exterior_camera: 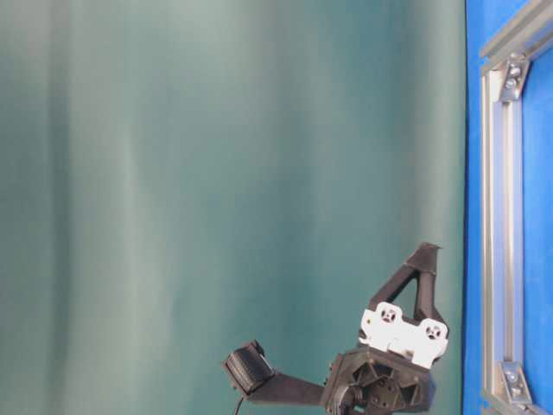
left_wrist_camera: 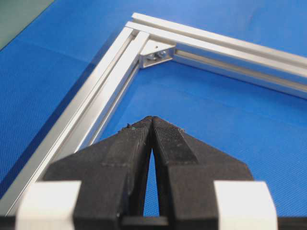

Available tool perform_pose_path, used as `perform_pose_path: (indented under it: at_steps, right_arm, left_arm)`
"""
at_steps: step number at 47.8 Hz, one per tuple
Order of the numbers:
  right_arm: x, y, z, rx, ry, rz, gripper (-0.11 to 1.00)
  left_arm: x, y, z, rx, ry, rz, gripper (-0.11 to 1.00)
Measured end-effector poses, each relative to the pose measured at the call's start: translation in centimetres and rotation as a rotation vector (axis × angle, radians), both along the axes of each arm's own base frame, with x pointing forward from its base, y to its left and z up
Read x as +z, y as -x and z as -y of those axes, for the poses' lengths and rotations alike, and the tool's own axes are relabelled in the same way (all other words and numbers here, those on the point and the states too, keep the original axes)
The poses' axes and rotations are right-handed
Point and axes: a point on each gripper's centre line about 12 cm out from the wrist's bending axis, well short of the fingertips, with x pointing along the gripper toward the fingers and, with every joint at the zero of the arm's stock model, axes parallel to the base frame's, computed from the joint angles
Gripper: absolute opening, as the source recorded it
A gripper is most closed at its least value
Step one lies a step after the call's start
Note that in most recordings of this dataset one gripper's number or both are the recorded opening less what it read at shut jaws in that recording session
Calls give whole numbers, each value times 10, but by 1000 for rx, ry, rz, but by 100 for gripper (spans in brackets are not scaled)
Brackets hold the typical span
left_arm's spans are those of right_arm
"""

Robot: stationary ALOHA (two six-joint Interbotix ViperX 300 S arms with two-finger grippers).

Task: Insert the wire through the string loop located on the right side.
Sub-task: 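Lift the cable and swing the right gripper toward the white zip-tie loop, then push the USB plug through the white zip-tie loop with the right gripper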

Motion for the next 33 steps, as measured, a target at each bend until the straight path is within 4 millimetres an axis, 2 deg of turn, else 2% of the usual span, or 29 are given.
perform_pose_path:
  at_steps: [33]
  right_arm:
    - [0, -1, 5, -24, 1, 6, -3]
  left_arm:
    - [0, 0, 1, -2, 0, 0, 0]
